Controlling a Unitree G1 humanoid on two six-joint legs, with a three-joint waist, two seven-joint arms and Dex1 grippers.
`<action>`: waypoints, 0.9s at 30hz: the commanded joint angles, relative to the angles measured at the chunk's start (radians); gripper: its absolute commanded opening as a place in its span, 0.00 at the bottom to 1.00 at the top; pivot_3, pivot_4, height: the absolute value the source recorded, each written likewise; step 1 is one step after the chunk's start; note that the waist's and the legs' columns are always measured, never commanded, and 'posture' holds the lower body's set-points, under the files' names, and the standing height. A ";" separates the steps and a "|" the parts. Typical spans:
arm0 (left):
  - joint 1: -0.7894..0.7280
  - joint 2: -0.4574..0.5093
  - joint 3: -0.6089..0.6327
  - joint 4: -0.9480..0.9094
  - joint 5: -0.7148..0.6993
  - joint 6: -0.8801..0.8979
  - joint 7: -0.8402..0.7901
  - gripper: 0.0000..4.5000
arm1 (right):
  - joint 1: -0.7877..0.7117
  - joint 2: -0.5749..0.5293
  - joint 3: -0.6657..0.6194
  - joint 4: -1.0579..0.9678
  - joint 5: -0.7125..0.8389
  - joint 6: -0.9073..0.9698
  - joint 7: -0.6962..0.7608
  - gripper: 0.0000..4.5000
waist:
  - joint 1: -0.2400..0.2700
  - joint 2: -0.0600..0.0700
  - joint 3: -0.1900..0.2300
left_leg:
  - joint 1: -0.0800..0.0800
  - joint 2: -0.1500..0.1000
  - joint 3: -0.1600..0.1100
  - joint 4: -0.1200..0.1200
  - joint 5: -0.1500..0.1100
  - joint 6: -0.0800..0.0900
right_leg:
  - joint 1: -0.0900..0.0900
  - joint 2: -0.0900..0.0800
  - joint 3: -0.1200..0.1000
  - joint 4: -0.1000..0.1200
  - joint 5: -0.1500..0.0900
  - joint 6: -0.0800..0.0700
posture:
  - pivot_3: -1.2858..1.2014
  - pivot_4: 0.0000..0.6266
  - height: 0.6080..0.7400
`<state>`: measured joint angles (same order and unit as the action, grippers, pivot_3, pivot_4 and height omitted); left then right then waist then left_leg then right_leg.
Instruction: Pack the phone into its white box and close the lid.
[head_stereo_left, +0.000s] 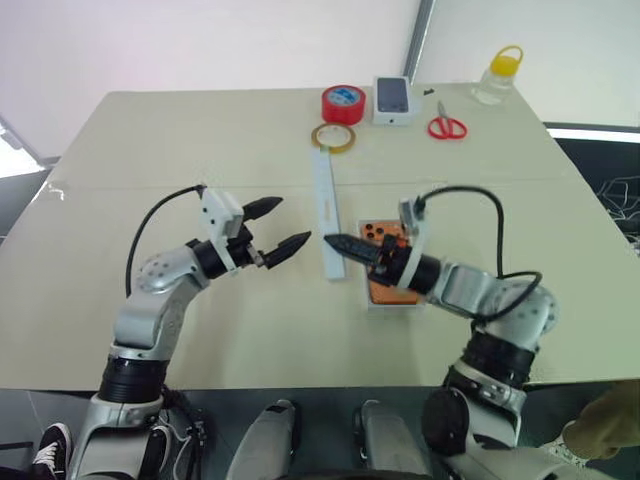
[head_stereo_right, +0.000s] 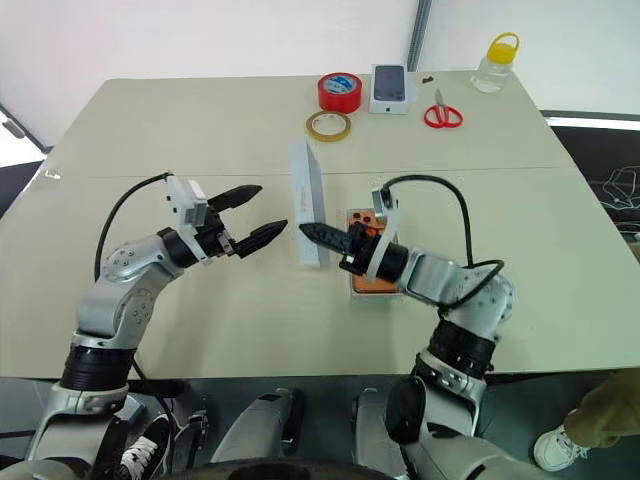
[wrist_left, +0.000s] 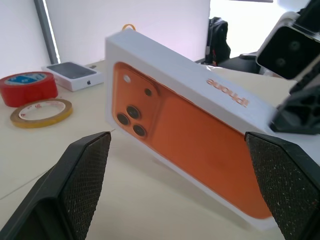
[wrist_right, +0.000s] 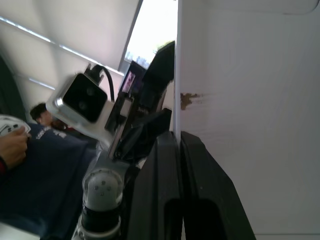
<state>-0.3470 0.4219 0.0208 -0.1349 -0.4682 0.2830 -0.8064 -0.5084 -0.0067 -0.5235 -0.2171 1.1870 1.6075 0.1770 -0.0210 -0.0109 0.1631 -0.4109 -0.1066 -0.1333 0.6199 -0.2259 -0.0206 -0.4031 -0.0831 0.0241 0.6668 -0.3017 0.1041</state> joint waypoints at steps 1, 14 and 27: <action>0.016 -0.003 0.001 -0.056 -0.019 0.008 -0.001 1.00 | 0.033 -0.042 0.048 -0.045 0.158 0.007 -0.076 0.01 | 0.000 0.000 0.000 | 0.000 0.000 0.000 0.000 0.000 0.000 | 0.000 0.000 0.000 0.000 0.000 0.000 | 0.52 0.24 1.00; 0.113 -0.076 -0.134 -0.020 0.065 -0.022 0.001 0.02 | 0.129 -0.274 0.292 0.149 0.731 -0.314 -0.556 0.00 | 0.004 0.000 0.000 | 0.001 0.000 0.000 -0.001 0.000 0.001 | 0.003 0.000 0.000 -0.002 0.000 0.000 | 0.52 0.24 1.00; 0.012 -0.205 -0.178 0.137 0.137 -0.075 0.049 0.00 | 0.113 -0.451 0.423 0.191 0.785 -0.486 -0.598 0.06 | 0.006 0.000 0.000 | 0.002 0.001 0.000 0.001 -0.001 0.002 | 0.006 0.000 -0.002 -0.003 0.000 0.000 | 0.52 0.24 1.00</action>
<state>-0.3154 0.2225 -0.1562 0.0102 -0.3343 0.2269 -0.7564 -0.4055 -0.4276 -0.1210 -0.0353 1.9776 1.1260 -0.4069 -0.0154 -0.0112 0.1626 -0.4085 -0.1059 -0.1331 0.6214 -0.2265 -0.0186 -0.3964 -0.0827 0.0224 0.6639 -0.3019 0.1043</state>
